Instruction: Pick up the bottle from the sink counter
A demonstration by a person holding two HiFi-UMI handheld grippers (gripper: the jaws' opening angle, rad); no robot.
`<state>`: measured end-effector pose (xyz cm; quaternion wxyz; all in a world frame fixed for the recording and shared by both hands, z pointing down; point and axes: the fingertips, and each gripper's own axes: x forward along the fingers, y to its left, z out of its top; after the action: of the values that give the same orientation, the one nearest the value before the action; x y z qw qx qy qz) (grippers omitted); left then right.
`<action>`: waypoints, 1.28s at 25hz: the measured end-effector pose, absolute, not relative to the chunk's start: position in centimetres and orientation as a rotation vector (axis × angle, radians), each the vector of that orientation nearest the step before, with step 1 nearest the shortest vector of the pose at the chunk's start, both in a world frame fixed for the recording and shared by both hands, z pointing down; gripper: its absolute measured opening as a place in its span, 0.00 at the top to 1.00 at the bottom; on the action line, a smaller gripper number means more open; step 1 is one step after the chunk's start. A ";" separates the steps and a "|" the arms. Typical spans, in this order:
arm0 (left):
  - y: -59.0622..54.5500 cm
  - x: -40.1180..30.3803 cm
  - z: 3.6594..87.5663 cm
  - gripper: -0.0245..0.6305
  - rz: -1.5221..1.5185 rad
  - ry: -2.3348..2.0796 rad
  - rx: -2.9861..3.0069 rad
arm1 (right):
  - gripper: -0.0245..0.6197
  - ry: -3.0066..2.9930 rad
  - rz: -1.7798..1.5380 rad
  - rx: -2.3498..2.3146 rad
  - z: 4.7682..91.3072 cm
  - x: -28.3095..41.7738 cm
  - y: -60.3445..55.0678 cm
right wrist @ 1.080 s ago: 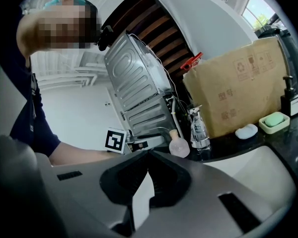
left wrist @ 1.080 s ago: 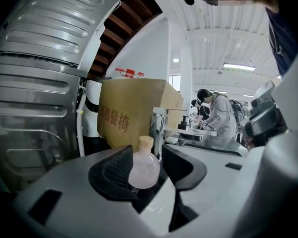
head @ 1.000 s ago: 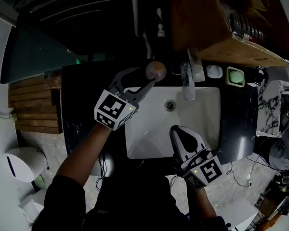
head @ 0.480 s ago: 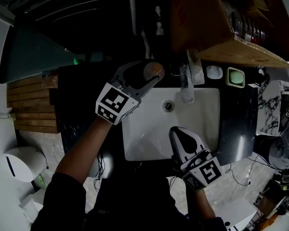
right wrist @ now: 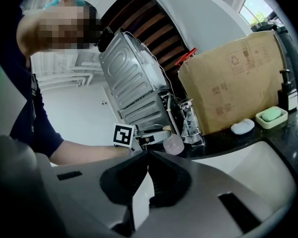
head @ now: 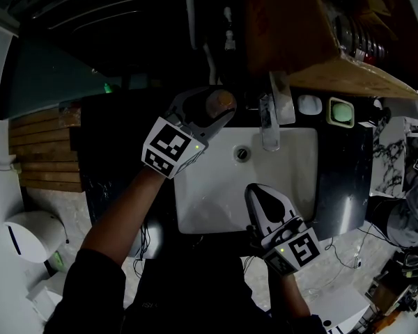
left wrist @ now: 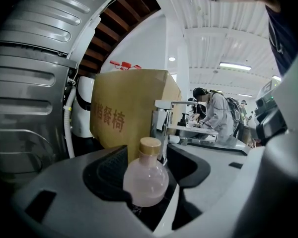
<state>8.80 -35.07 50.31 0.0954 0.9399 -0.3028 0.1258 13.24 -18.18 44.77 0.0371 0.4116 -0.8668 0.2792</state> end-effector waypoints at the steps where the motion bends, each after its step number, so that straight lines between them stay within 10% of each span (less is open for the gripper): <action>1: -35.1 8.9 50.3 0.60 0.374 -0.896 2.786 | 0.93 -2.659 0.858 1.266 44.8 13.3 -18.2; 32: -35.7 9.7 51.4 0.69 0.397 -0.881 2.792 | 0.93 -2.652 0.863 1.288 45.0 14.2 -18.5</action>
<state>9.72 -35.74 51.41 0.0933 0.9409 -0.2968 0.1337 14.24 -18.52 44.97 0.0350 0.4190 -0.8628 0.2808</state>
